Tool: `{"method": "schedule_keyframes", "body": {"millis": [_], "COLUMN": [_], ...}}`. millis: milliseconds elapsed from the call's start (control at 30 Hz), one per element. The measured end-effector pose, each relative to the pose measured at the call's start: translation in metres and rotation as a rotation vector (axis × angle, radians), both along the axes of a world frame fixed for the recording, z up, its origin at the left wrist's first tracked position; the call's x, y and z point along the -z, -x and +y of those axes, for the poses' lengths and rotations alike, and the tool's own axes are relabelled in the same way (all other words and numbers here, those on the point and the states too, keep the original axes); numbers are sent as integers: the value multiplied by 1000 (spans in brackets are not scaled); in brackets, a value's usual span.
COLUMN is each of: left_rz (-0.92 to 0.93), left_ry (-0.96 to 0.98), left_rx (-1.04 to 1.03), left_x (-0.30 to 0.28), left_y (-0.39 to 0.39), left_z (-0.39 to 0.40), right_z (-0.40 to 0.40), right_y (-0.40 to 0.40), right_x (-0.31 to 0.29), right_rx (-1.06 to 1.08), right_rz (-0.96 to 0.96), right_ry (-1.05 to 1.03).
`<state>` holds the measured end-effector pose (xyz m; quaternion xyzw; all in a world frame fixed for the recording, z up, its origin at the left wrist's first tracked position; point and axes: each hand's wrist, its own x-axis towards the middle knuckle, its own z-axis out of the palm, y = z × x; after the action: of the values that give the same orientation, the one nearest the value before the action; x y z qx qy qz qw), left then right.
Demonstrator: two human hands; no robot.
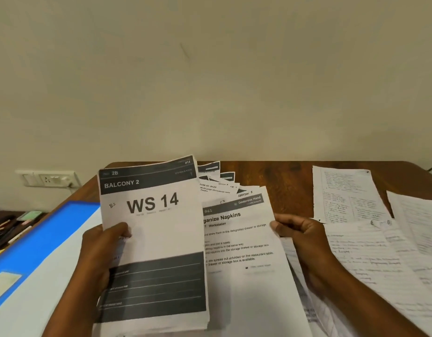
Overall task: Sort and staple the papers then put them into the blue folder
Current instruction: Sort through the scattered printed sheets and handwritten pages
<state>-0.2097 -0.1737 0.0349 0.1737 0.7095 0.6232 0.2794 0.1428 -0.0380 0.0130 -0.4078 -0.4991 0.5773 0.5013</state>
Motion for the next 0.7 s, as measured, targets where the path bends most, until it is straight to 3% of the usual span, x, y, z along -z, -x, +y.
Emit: {"method": "schedule_keyframes", "body": {"millis": [200, 533, 700], "left_rz": [7, -45, -89], "left_ry": [-2, -45, -60], "left_rx": [98, 70, 1], "left_x": [8, 14, 8], "left_y": [-11, -5, -8], "left_z": [8, 2, -7], "right_z": [3, 3, 9], "right_y": [-6, -9, -18], "right_x": [-10, -9, -21], "right_rx": [-9, -37, 227], "right_rz": [178, 208, 222], "right_ry": [116, 127, 120]}}
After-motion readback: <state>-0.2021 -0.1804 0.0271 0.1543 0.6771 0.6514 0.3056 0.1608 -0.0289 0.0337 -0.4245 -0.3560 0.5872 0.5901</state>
